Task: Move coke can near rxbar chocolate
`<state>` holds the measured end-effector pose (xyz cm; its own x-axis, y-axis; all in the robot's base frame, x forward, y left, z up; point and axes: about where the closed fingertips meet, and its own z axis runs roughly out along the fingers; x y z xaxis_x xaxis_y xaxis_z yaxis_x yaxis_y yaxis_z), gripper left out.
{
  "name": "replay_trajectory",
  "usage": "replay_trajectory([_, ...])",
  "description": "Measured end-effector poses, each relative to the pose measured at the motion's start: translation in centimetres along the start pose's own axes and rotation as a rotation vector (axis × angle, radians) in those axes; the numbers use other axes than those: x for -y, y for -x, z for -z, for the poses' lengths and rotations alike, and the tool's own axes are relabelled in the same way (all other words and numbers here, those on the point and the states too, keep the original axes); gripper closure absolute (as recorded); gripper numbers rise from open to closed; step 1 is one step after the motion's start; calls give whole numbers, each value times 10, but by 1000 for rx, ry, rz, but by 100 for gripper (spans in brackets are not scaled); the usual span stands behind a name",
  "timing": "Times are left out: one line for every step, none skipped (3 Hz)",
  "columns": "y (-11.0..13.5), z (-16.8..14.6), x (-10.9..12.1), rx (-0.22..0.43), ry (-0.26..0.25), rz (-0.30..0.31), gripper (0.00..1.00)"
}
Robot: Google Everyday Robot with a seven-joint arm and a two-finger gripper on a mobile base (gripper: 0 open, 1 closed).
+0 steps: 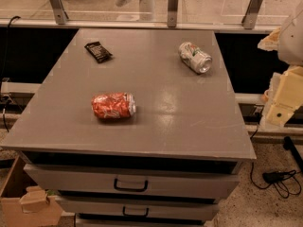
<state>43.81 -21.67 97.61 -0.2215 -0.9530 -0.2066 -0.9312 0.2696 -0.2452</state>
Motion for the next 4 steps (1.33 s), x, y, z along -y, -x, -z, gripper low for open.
replay_trajectory([0, 0, 0, 0, 0, 0, 0])
replay_trajectory([12, -7, 8, 42, 6, 12, 0])
replay_trajectory([87, -53, 16, 129, 36, 74, 0])
replay_trajectory([142, -86, 18, 203, 41, 98, 0])
